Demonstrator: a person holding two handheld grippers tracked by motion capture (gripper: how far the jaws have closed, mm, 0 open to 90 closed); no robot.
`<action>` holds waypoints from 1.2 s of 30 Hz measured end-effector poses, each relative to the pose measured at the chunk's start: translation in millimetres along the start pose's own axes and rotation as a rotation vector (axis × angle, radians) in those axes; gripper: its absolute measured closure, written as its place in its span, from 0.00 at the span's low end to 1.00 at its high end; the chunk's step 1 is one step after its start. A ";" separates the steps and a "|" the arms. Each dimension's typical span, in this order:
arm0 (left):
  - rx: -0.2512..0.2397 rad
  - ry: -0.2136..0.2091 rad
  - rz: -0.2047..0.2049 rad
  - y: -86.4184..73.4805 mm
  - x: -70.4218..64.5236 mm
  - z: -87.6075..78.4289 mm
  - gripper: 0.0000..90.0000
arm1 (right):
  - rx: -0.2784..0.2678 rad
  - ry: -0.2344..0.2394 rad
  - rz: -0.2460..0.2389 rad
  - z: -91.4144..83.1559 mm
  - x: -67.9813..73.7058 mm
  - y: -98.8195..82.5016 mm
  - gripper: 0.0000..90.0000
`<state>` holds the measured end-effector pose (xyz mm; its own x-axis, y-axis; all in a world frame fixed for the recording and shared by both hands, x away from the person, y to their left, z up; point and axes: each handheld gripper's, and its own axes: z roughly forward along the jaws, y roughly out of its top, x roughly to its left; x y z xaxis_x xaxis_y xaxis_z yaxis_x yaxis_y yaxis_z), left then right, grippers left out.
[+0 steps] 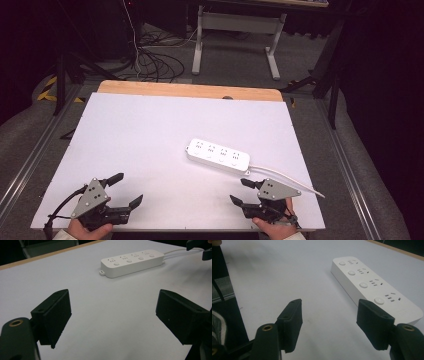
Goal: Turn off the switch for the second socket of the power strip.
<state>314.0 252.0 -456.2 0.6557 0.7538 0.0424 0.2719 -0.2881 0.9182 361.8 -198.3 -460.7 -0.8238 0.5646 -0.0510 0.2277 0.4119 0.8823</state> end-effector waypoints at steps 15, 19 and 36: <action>0.001 0.009 0.001 1.5 0.3 -2.1 0.15 | 0.013 -0.016 -0.065 0.7 6.0 2.1 0.45; -0.003 -0.005 -0.025 2.6 1.3 -3.5 0.15 | 0.013 -0.021 -0.064 0.6 6.8 2.8 0.45; 0.002 0.043 0.023 2.5 -0.9 -3.2 0.15 | 0.004 0.046 -0.057 -1.5 1.6 20.4 0.48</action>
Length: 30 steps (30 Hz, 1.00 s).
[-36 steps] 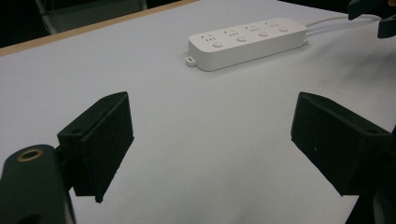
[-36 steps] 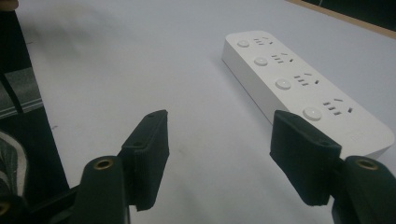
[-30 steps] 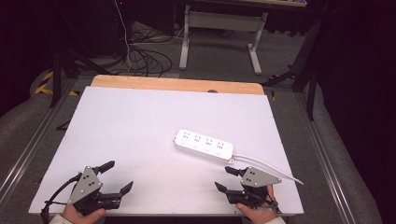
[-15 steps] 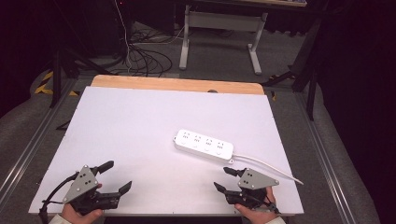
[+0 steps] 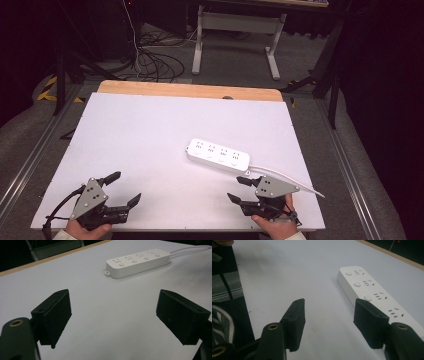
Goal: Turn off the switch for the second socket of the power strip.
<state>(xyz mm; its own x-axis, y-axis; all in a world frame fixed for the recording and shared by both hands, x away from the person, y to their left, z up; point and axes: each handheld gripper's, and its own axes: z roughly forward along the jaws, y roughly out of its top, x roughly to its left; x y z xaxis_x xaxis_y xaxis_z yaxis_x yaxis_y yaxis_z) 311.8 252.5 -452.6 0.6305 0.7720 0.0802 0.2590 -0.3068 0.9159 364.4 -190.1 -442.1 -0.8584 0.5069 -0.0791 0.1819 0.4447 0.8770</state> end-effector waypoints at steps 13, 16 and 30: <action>0.010 0.007 0.009 -0.3 -1.0 1.7 0.15 | 0.034 0.016 0.019 7.2 -17.3 28.9 0.56; 0.008 0.009 0.006 -0.3 -1.3 2.1 0.15 | 0.035 0.009 0.024 9.0 -21.0 32.9 0.57; 0.019 0.009 0.011 -0.7 -1.3 2.8 0.15 | 0.049 -0.025 0.027 17.2 -37.7 49.4 0.57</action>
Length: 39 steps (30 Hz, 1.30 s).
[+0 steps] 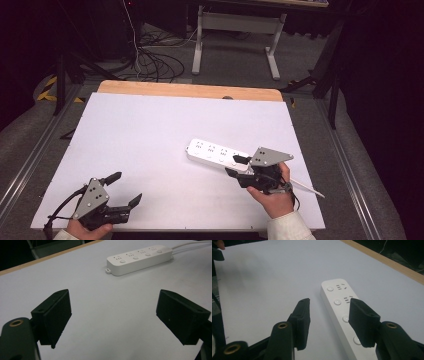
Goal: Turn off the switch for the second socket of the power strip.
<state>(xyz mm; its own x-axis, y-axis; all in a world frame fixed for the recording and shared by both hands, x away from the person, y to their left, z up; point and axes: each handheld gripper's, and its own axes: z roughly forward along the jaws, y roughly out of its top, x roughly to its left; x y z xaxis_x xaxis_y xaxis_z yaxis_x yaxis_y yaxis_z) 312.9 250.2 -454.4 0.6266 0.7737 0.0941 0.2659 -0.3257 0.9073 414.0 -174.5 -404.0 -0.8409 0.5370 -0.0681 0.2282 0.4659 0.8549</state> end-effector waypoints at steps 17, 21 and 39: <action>0.004 -0.002 -0.002 -0.2 -0.1 0.9 0.15 | 0.023 -0.007 0.024 19.4 -21.3 14.3 0.57; 0.002 -0.001 -0.003 -0.1 0.0 0.8 0.15 | 0.044 -0.031 0.025 21.8 -24.3 12.6 0.65; 0.009 0.006 0.001 -0.3 0.0 1.4 0.15 | 0.165 -0.064 0.053 48.3 -29.9 12.3 1.00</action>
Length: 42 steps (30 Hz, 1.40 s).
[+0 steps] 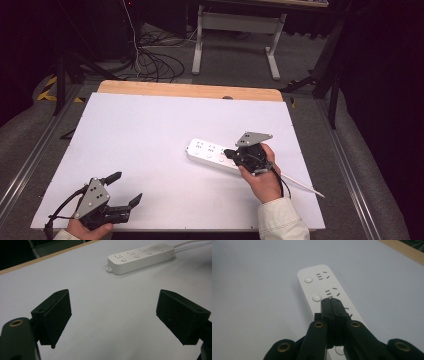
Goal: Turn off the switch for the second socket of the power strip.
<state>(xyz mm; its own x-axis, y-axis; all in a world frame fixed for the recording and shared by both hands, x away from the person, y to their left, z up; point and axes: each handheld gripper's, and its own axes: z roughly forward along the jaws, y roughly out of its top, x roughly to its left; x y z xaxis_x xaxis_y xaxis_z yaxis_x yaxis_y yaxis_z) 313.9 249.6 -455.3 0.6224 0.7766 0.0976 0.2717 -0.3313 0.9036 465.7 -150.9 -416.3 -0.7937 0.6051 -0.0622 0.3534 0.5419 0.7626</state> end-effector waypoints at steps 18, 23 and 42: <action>0.005 0.003 0.001 -0.2 0.3 0.4 0.15 | 0.058 0.005 0.063 32.2 -4.1 -6.6 1.00; 0.005 0.004 -0.002 -0.3 0.1 1.2 0.15 | 0.047 -0.013 0.066 34.9 -4.3 -10.0 1.00; 0.004 0.008 0.006 -0.1 -0.3 1.1 0.15 | 0.040 -0.022 0.062 44.3 1.6 -16.5 1.00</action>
<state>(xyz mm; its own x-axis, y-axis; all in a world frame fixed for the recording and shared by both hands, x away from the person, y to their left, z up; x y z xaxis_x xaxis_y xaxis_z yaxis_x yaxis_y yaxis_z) 314.5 248.8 -455.9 0.6181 0.7789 0.1061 0.2714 -0.3382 0.9011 480.6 -133.0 -457.6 -0.7591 0.6502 -0.0301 0.4211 0.5258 0.7391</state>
